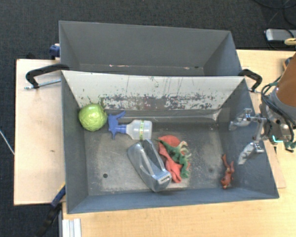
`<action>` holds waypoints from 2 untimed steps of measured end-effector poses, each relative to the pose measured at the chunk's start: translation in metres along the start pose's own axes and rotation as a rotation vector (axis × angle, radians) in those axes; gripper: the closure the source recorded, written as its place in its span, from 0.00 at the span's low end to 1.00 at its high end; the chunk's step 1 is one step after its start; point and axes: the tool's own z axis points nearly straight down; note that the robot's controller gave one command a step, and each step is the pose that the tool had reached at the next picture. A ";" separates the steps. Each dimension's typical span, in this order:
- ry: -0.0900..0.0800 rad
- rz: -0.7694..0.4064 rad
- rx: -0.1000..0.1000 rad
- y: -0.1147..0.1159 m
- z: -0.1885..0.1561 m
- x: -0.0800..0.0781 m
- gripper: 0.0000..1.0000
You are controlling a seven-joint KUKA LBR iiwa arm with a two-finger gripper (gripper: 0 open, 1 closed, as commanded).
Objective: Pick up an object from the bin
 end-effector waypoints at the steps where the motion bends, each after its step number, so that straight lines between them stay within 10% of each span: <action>1: -0.008 -0.002 0.002 0.001 -0.004 -0.002 0.00; 2: -0.008 -0.180 0.002 -0.001 0.046 0.000 0.00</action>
Offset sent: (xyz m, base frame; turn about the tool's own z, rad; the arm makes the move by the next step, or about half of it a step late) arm -0.0057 -0.0050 -0.1425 -0.5119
